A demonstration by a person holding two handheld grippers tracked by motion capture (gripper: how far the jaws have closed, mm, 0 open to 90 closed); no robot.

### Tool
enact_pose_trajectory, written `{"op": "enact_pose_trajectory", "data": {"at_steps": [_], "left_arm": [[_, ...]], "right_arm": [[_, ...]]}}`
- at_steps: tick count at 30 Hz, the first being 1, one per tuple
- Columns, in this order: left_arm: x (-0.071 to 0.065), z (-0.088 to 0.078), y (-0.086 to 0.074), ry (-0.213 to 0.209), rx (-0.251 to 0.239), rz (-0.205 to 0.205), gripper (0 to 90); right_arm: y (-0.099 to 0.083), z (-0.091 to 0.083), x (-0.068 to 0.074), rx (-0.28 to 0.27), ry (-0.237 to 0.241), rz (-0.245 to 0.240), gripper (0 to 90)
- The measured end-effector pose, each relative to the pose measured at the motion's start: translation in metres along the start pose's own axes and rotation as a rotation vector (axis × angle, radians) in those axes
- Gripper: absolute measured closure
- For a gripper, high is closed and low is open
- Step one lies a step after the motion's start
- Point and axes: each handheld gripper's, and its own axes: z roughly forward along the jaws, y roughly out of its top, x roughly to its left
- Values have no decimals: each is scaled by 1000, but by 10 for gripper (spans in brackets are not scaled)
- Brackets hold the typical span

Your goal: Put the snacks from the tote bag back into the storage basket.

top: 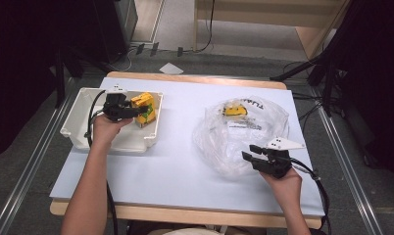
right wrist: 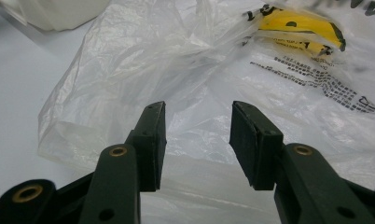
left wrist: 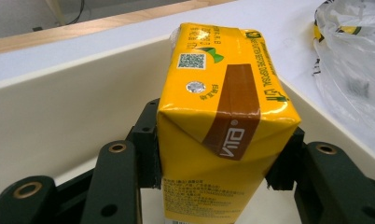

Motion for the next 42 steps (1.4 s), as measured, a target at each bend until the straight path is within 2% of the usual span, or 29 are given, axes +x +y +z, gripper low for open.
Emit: {"op": "enact_pose_trajectory", "data": {"at_steps": [7, 10, 18, 21, 22, 27, 31, 35, 39, 42], "left_arm": [[8, -1, -6, -23, -32, -44, 521], [9, -2, -7, -23, -19, -58, 519], [2, 1, -6, -16, 18, -15, 495], [2, 3, -5, -74, 43, -30, 435], [1, 4, -5, -80, 54, -38, 406], [0, 1, -2, -79, 58, -36, 396], [-2, -6, 3, -82, 36, -39, 380], [-7, -10, 8, -67, 63, -20, 345], [-13, -20, 12, -47, 47, 8, 344], [-14, -27, 13, -30, 43, 8, 345]], "right_arm": [[0, 3, -1, 0, 8, 5, 577], [1, 2, -1, -2, 9, 3, 576], [0, 3, -2, 10, 4, -4, 576], [0, 3, -1, 7, 6, 0, 576], [0, 3, -1, 4, 8, -2, 576], [0, 3, -1, 8, 8, -7, 576], [1, 4, -2, 8, 10, -10, 577], [1, 4, -2, 8, 15, -10, 577], [2, 5, -3, 5, 21, -10, 582], [4, 6, -4, 1, 26, -4, 582]]}}
